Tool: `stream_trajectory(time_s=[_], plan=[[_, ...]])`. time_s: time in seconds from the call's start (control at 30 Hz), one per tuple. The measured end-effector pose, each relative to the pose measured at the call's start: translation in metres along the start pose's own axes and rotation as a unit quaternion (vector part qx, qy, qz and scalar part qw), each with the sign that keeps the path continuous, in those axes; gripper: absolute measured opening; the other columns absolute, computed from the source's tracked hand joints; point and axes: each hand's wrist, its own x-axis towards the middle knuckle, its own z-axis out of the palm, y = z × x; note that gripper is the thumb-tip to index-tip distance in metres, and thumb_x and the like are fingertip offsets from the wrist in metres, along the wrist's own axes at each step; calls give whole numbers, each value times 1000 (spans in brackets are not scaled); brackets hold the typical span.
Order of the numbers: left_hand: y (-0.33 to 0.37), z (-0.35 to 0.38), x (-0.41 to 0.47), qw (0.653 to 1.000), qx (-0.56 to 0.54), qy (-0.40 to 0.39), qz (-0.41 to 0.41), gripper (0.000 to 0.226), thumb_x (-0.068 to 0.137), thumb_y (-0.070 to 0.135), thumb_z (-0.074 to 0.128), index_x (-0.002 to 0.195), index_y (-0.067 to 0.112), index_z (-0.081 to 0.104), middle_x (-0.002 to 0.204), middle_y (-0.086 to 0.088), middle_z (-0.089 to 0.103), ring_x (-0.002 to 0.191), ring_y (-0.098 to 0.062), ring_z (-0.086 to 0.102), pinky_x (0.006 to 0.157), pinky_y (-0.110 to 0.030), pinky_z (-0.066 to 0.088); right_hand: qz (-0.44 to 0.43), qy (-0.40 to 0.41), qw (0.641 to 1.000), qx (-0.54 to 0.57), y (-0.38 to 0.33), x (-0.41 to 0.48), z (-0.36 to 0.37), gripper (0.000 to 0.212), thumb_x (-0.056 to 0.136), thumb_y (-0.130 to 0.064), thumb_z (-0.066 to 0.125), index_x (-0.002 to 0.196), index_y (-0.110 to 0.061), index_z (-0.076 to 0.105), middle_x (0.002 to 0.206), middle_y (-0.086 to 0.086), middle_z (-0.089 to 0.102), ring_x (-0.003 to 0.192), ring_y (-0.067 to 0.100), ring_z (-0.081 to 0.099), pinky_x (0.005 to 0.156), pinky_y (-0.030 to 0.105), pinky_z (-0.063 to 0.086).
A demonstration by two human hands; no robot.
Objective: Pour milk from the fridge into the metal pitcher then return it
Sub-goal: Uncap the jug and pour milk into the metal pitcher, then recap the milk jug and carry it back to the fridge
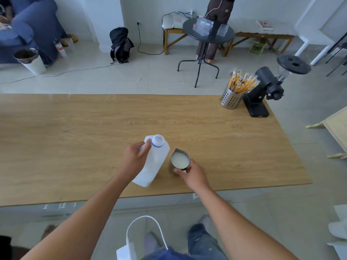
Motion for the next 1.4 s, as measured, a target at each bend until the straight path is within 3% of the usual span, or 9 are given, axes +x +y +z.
stream_trajectory(time_s=[0.13, 0.2, 0.27, 0.37, 0.47, 0.73, 1.03, 1.23, 1.4], plan=[[-20, 4, -10, 996, -80, 37, -14, 59, 108, 58, 51, 75, 16, 25, 73, -5, 22, 66, -21, 21, 63, -40, 16, 14, -2, 1000, -1, 5, -3, -12, 63, 92, -89, 62, 111, -29, 67, 95, -9, 75, 89, 17, 80, 83, 41, 67], [-29, 4, -15, 995, -98, 33, -5, 62, 107, 60, 49, 75, 13, 25, 73, -7, 23, 69, -26, 20, 63, -45, 17, 18, 17, 1000, -7, 12, 0, -20, 75, 98, -92, 44, 106, -23, 71, 95, -4, 75, 90, 21, 81, 83, 47, 69], [-36, 3, -19, 995, -98, 28, 8, 62, 108, 60, 47, 76, 11, 26, 73, -8, 24, 70, -26, 21, 63, -45, 18, 23, 43, 998, -32, 16, 5, -27, 65, 112, -73, 39, 101, -17, 70, 93, 3, 73, 85, 24, 76, 77, 44, 66], [-42, 1, -24, 994, -104, 29, 17, 63, 109, 59, 48, 75, 9, 28, 73, -9, 24, 69, -23, 22, 65, -42, 18, 23, 48, 990, -129, 23, 14, -33, 33, 119, -32, 49, 139, -13, 68, 130, 10, 69, 101, 25, 69, 82, 36, 53], [-43, 1, -28, 994, -102, 25, 19, 61, 112, 55, 48, 74, 12, 27, 73, -5, 24, 67, -19, 21, 65, -42, 17, 21, -5, 982, -189, 36, 22, -28, 52, 117, -21, 54, 168, -18, 47, 159, 15, 40, 122, 33, 69, 102, 35, 52], [-42, -3, -27, 993, -118, 3, 15, 62, 110, 64, 48, 77, 15, 26, 76, -6, 23, 68, -17, 21, 65, -40, 15, 1, 2, 977, -213, 65, 16, -9, 48, 109, 0, 57, 155, -14, 60, 131, 0, 36, 103, 21, 57, 96, 26, 46], [-37, -6, -30, 993, -121, -6, 0, 62, 115, 56, 48, 77, 11, 27, 80, -16, 22, 75, -25, 22, 65, -38, 16, 3, 69, 987, -147, 21, 3, -41, 40, 110, -30, 69, 146, -15, 61, 140, 9, 51, 102, 21, 59, 91, 30, 45], [-37, -4, -33, 993, -119, 6, 9, 60, 117, 51, 45, 76, 13, 27, 74, -3, 25, 72, -22, 24, 59, -29, 17, -97, 98, 986, -91, -60, -12, -65, 38, 108, -50, 63, 138, -25, 64, 131, -8, 62, 107, 16, 65, 85, 29, 47], [-32, -2, -35, 991, -128, 28, 3, 58, 119, 45, 43, 70, 26, 21, 62, 15, 21, 62, -11, 21, 56, -26, 18, -241, 4, 965, -99, -134, -45, -59, 29, 106, -53, 71, 124, -30, 74, 115, -16, 68, 81, 8, 64, 76, 19, 48]])
